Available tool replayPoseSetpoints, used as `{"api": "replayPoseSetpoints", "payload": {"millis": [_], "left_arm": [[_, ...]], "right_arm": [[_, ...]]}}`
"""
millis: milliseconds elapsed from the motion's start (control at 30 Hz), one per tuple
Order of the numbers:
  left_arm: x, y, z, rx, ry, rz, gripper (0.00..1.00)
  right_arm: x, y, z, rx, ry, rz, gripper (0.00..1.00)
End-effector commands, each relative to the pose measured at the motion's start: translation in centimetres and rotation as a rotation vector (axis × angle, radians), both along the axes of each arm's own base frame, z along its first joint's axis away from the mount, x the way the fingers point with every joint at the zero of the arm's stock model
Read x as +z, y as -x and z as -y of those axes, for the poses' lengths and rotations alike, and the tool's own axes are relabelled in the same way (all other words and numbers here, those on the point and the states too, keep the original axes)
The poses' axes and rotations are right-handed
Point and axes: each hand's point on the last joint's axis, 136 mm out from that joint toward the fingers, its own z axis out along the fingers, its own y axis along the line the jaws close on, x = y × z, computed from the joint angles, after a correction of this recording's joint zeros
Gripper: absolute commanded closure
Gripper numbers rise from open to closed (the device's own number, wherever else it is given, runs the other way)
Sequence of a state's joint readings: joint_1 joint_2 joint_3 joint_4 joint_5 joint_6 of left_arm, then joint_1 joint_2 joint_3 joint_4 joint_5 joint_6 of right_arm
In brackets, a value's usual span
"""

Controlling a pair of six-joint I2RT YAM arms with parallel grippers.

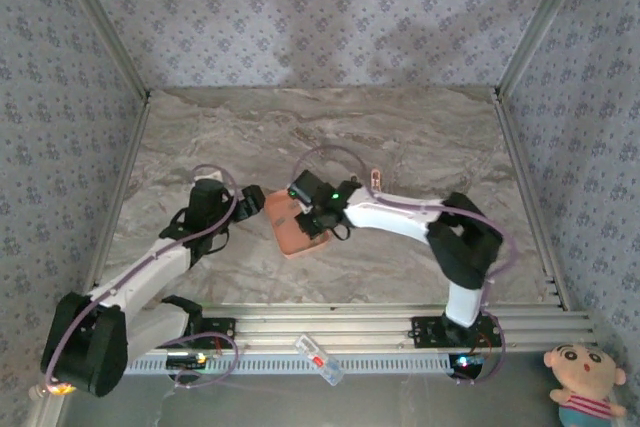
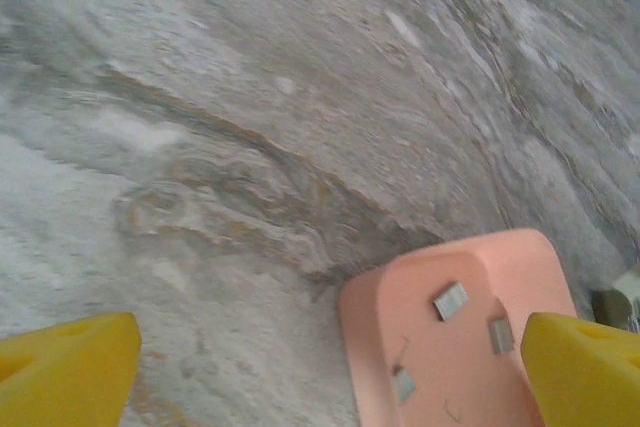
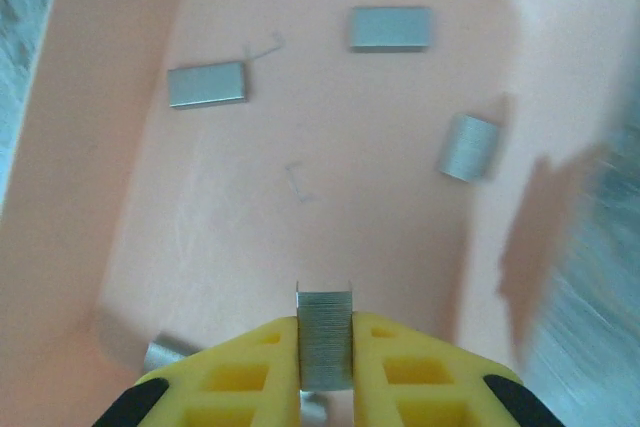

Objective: Load the staples into the stapler

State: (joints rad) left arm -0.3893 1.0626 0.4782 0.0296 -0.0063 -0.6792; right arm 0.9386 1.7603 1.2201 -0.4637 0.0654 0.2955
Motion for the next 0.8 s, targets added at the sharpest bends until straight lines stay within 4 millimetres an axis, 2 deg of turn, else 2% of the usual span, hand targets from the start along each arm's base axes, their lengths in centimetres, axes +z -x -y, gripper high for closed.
{"api": "replayPoseSetpoints", "payload": {"millis": [0, 133, 233, 433, 600, 767], "left_arm": [[2.5, -1.3, 3.2, -0.091, -0.014, 0.078, 0.03], [2.0, -0.9, 6.8, -0.182, -0.045, 0.070, 0.03], [1.7, -0.7, 8.7, -0.224, -0.048, 0.064, 0.03], [1.4, -0.7, 10.0, -0.248, -0.055, 0.060, 0.03], [1.3, -0.8, 10.0, -0.246, -0.061, 0.057, 0.03], [1.2, -0.9, 10.1, -0.242, -0.065, 0.055, 0.03]], "right_arm": [[1.7, 0.2, 3.5, -0.163, -0.065, -0.001, 0.83], [1.0, 1.6, 8.9, -0.288, -0.059, -0.035, 0.83], [-0.2, 2.8, 12.6, -0.385, -0.060, -0.088, 0.83], [-2.3, 4.2, 18.4, -0.529, -0.037, -0.168, 0.83], [-4.1, 5.1, 20.8, -0.598, 0.003, -0.250, 0.83], [-5.2, 5.4, 21.2, -0.623, 0.013, -0.305, 0.83]]}}
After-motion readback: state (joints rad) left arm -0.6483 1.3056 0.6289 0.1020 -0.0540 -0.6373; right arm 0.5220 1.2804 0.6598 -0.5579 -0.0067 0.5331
